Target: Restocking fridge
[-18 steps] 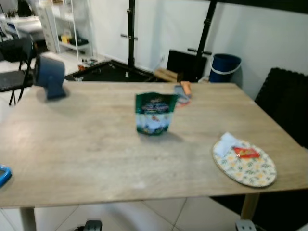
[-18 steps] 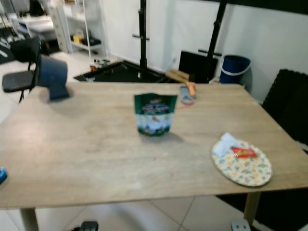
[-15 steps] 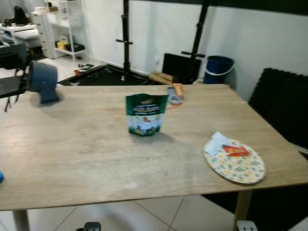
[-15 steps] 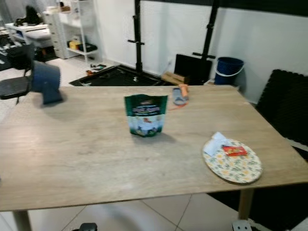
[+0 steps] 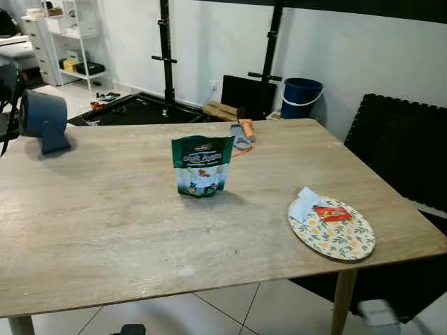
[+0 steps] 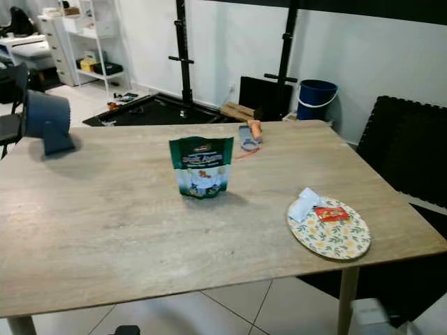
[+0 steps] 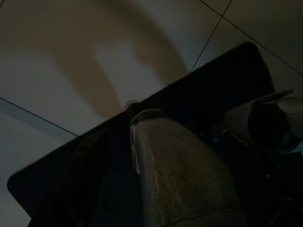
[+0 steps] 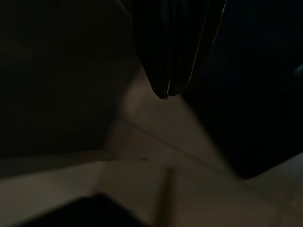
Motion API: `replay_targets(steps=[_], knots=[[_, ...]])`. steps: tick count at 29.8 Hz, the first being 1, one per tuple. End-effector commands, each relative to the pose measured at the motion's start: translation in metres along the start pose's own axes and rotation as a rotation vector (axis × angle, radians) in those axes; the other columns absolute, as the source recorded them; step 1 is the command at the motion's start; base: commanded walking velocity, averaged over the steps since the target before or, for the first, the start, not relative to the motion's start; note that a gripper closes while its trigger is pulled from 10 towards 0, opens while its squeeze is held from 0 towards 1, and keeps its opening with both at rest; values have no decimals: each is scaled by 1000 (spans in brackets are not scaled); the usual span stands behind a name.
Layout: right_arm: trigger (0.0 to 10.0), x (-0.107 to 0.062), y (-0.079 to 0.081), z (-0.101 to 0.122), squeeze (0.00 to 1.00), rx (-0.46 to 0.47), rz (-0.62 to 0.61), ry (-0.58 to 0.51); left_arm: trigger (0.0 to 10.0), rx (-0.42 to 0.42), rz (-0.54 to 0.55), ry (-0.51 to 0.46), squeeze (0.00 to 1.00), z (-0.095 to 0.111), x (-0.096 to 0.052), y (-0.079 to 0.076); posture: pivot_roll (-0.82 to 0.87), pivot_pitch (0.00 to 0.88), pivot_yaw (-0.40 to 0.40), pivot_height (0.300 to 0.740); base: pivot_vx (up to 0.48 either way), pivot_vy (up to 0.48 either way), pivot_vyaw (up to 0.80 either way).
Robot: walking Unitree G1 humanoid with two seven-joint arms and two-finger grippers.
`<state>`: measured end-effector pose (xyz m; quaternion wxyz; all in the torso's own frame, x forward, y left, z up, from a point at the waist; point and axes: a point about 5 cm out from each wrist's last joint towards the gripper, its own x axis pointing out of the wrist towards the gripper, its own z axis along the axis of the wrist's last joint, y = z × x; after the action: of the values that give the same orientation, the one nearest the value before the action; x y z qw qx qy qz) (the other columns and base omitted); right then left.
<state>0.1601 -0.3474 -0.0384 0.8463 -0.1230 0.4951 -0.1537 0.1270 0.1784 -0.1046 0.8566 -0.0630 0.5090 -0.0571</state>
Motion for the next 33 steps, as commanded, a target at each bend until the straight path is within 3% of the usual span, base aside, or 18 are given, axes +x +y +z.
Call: replay_targets(steps=[1, 2, 3, 4, 5, 6, 10, 12, 16, 17, 22, 25, 27, 28, 29, 30, 32, 33], knots=[[10000, -3, -25, 14, 0, 54, -127, -48, 10000, -10, 1, 42, 0, -11, -2, 0, -71, 0, -68, 740, 0, 0, 0], [10000, -5, -35, 21, 0, 57, -172, -77, 10000, -10, 1, 43, 0, -11, -2, 0, -71, 0, -68, 740, 0, 0, 0], [10000, -7, -46, 32, 169, 59, -224, -122, 10000, -9, 0, 44, 0, -12, -2, 0, -71, 0, -68, 740, 0, 0, 0], [10000, -7, -46, 32, 169, 59, -224, -122, 10000, -9, 0, 44, 0, -12, -2, 0, -71, 0, -68, 740, 0, 0, 0], [10000, -10, -56, 39, 1000, 52, -283, -151, 10000, -8, -1, 46, 0, -12, -2, 0, -71, 0, -68, 740, 0, 0, 0], [10000, -14, -68, 50, 1000, 48, -345, -187, 10000, -9, -2, 46, 0, -12, -2, 0, -71, 0, -68, 740, 0, 0, 0], [10000, -19, -81, 64, 1000, 35, -408, -229, 10000, -10, -3, 46, 0, -12, -2, 0, -71, 0, -68, 740, 0, 0, 0], [10000, -29, -99, 91, 1000, 4, -516, -303, 10000, -12, -3, 46, 0, -13, -3, 1, -73, 0, -68, 740, 0, 0, 0], [10000, -38, -108, 115, 1000, 9, -565, -387, 10000, -13, -4, 46, 0, -13, -3, 1, -73, 0, -68, 740, 0, 0, 0], [10000, -49, -109, 148, 1000, 45, -577, -537, 10000, -14, -5, 47, 0, -14, -3, 1, -73, 0, -68, 740, 0, 0, 0], [10000, -67, -106, 191, 1000, 97, -556, -738, 10000, -15, -7, 48, 0, -14, -3, 1, -70, 0, -68, 740, 0, 0, 0], [10000, -83, -85, 236, 1000, 281, -278, -959, 10000, -14, -7, 48, 0, -14, -3, 1, -66, 0, -70, 740, 0, 0, 0], [10000, -83, -85, 236, 1000, 281, -278, -959, 10000, -14, -7, 48, 0, -14, -3, 1, -66, 0, -70, 740, 0, 0, 0], [10000, -88, -71, 251, 1000, 335, -134, -1026, 10000, -14, -7, 48, 0, -14, -3, 1, -66, 0, -70, 740, 0, 0, 0], [10000, -88, -71, 251, 1000, 335, -134, -1026, 10000, -14, -7, 48, 0, -14, -3, 1, -66, 0, -70, 740, 0, 0, 0], [10000, -94, -53, 267, 1000, 358, 30, -1089, 10000, -13, -7, 48, 0, -14, -3, 1, -62, 0, -72, 740, 0, 0, 0], [10000, -94, -53, 267, 1000, 358, 30, -1089, 10000, -13, -7, 48, 0, -14, -3, 1, -62, 0, -72, 740, 0, 0, 0], [10000, -104, -9, 289, 1000, 360, 415, -1170, 10000, -12, -8, 50, 0, -15, -3, 1, -52, 0, -76, 740, 0, 0, 0]])
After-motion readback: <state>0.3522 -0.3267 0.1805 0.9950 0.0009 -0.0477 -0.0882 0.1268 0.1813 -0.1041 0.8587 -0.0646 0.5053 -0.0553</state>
